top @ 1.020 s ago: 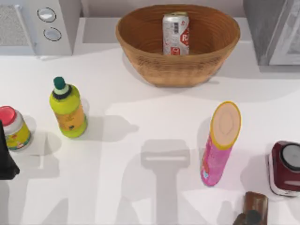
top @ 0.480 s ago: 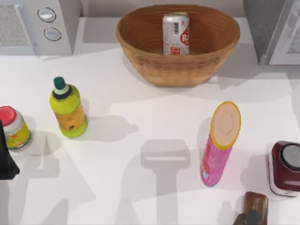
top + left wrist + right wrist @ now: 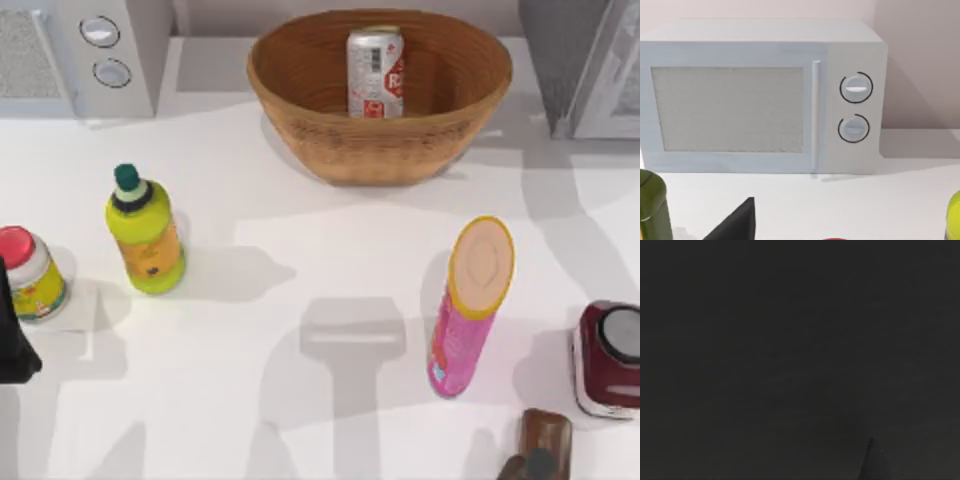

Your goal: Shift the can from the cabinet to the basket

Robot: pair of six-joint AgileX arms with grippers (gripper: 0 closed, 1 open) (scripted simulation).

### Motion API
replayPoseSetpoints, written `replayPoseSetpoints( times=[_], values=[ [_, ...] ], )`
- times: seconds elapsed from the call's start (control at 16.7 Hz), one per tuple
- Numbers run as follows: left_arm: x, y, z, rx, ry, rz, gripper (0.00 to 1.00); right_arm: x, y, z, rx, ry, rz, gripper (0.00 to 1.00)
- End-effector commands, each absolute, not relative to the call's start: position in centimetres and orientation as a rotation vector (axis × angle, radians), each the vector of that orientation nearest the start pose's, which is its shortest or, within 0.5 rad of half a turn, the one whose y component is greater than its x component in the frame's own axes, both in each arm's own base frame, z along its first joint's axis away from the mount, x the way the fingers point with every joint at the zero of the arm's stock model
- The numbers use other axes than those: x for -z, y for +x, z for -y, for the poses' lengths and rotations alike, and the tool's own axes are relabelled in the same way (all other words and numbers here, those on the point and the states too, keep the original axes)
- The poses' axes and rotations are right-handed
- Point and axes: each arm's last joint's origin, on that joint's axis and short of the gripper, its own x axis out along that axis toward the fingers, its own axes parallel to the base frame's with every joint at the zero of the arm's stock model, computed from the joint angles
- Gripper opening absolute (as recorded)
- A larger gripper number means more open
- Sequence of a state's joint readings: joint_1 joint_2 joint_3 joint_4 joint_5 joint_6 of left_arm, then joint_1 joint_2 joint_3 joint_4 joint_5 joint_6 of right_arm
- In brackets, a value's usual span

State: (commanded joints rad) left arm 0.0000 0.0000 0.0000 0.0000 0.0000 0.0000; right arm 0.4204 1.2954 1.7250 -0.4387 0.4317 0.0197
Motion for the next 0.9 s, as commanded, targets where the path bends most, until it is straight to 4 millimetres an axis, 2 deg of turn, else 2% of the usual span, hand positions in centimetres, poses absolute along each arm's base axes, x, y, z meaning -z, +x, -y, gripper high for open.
replayPoseSetpoints(
  times=[0.3,0.36,0.42,0.78,0.9],
  values=[
    [-16.0,10.6,0.1,0.000,0.000,0.000,1.00,-51.0,22.7,-9.8,0.000,0.002,-0.002,1.00],
    [-16.0,10.6,0.1,0.000,0.000,0.000,1.00,-51.6,21.9,-8.8,0.041,-0.001,0.019,1.00],
    [-16.0,10.6,0.1,0.000,0.000,0.000,1.00,-51.7,22.1,-8.8,0.041,0.000,0.020,1.00],
    [-16.0,10.6,0.1,0.000,0.000,0.000,1.00,-51.5,26.5,-8.9,0.042,-0.004,0.011,1.00],
    [-16.0,10.6,0.1,0.000,0.000,0.000,1.00,-51.6,26.9,-8.8,0.041,-0.001,0.019,1.00]
  ],
)
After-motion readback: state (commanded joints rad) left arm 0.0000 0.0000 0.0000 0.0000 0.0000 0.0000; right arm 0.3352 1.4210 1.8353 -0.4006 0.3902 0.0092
